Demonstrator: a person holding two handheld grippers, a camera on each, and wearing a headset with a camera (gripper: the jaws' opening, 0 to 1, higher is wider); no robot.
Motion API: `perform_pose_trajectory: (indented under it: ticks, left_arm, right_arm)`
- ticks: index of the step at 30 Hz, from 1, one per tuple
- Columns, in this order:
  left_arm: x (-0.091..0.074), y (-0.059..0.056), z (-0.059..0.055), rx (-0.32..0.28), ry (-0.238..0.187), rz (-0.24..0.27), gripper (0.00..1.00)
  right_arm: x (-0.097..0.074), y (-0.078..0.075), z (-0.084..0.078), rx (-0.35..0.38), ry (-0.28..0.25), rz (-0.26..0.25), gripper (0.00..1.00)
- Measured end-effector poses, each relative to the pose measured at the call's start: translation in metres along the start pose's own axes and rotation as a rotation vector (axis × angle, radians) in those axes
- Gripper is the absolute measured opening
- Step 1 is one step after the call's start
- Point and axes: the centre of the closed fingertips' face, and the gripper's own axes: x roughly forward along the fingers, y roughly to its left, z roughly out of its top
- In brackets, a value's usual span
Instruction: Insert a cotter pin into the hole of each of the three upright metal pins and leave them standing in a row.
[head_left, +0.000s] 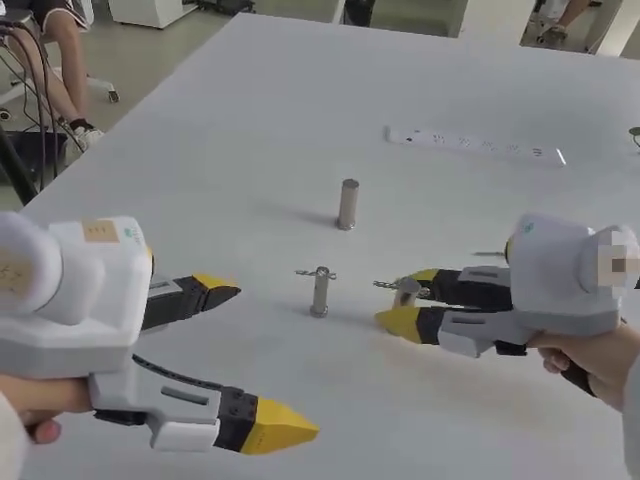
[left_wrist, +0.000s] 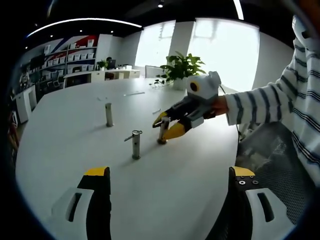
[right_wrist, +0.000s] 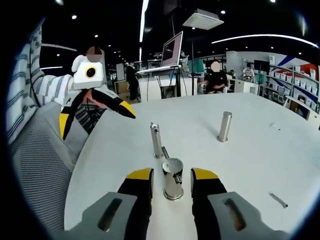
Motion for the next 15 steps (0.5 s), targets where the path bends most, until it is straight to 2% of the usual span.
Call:
perform_pose_trajectory:
  ticks: [4, 6, 8, 15]
  left_arm:
    - [-0.003, -0.002, 0.008, 0.012, -0.014, 0.002, 0.97]
    - [-0.005, -0.002, 0.012, 0.017, -0.025, 0.010, 0.97]
    - [-0.006, -0.001, 0.016, 0.017, -0.039, 0.020, 0.97]
    - [-0.010, 0.002, 0.023, -0.002, -0.072, 0.052, 0.97]
  right_arm:
    - [-0.016, 0.004, 0.007, -0.009, 0.001, -0.015, 0.35]
    - [-0.025, 0.001, 0.007, 0.014, 0.004, -0.043, 0.42]
    - [-0.034, 0.007, 0.009, 0.041, 0.001, -0.051, 0.51]
    - [-0.059, 0.027, 0.017, 0.095, -0.023, -0.078, 0.64]
